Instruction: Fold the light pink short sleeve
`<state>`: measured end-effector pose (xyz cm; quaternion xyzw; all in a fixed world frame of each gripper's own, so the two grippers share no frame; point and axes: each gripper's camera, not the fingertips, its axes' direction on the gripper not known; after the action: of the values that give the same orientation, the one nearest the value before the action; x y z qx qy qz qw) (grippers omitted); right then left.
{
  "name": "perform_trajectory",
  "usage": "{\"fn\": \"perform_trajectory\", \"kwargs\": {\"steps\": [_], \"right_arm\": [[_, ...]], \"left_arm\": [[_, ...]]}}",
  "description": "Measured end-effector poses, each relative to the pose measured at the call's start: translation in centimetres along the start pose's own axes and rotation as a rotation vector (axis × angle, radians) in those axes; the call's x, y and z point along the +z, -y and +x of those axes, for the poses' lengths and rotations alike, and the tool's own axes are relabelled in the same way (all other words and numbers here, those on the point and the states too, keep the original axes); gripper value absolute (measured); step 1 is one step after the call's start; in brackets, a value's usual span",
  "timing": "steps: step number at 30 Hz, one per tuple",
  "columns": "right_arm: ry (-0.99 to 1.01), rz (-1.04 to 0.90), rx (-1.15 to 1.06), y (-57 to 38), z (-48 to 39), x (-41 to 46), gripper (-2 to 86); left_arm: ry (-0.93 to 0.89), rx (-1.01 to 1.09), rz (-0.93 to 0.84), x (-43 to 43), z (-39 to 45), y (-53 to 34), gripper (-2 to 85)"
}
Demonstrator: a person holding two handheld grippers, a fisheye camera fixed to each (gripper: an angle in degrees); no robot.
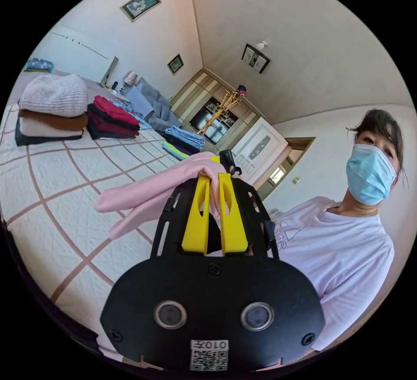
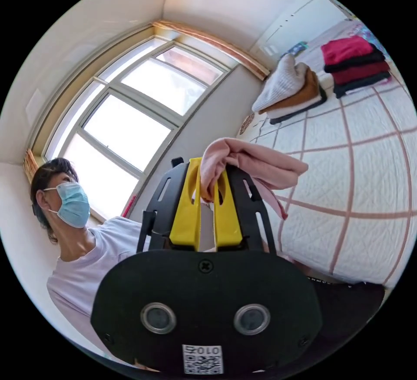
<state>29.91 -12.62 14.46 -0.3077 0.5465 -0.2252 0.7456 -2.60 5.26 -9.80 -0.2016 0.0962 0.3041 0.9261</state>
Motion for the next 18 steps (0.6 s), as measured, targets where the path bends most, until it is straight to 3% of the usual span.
{"fn": "perform_trajectory", "kwargs": {"steps": [9, 18], "right_arm": [[0.107, -0.123, -0.033, 3.1, -1.3, 6.5, 6.1], [0.025, -0.078, 0.012, 4.9, 0.3, -0.4, 6.1]], "left_arm": [[0.078, -0.026, 0.119, -6.4, 0.0, -2.1, 4.4], [-0.043, -0.040, 0.027, 1.3, -6.5, 4.7, 4.5]]}}
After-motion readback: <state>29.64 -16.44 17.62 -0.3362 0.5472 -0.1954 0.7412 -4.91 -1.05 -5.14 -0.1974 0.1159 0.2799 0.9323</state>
